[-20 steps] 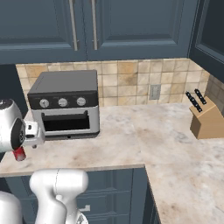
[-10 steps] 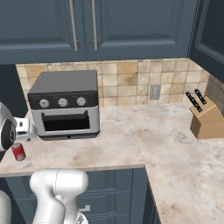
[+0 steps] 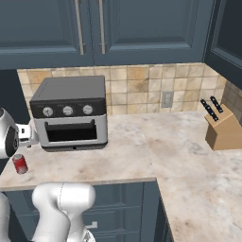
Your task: Four empty soda cans are scattered around the kitchen. Gather all the cans and cluster them next to the stove for recycling.
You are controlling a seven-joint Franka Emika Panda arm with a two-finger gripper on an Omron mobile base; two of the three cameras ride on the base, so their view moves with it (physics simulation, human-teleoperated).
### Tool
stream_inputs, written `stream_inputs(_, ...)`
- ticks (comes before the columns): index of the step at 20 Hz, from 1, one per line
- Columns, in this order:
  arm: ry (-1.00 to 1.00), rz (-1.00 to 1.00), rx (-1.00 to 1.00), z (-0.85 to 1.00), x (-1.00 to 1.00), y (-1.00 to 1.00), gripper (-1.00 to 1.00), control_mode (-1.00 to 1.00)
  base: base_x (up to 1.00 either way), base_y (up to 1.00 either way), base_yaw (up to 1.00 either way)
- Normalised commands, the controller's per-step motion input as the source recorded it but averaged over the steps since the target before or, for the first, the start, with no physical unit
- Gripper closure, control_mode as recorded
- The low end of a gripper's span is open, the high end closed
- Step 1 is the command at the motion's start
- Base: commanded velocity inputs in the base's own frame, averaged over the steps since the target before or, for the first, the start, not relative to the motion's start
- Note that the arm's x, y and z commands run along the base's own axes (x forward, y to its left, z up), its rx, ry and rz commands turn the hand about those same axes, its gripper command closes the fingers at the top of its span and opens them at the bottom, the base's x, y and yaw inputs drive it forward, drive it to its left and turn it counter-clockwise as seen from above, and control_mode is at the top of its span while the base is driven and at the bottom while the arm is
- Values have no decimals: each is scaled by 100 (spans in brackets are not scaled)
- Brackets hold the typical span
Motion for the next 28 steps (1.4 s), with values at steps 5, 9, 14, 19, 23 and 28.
stream_inputs(5,3,15,0,0,-1,15,-100,-100,0,0,0)
stream_inputs(9,4,9,0,-2,-8,26,-100,-100,0,0,0)
stream_inputs(14,4,2,-4,-8,-2,40,-100,-100,0,0,0)
stream_inputs(19,2,-4,-2,-9,-4,3,-100,-100,0,0,0)
stream_inputs(23,5,-1,-1,-24,7,-2,-100,-100,0,0,0)
stream_inputs(28,3,0,0,-42,12,-1,-100,-100,0,0,0)
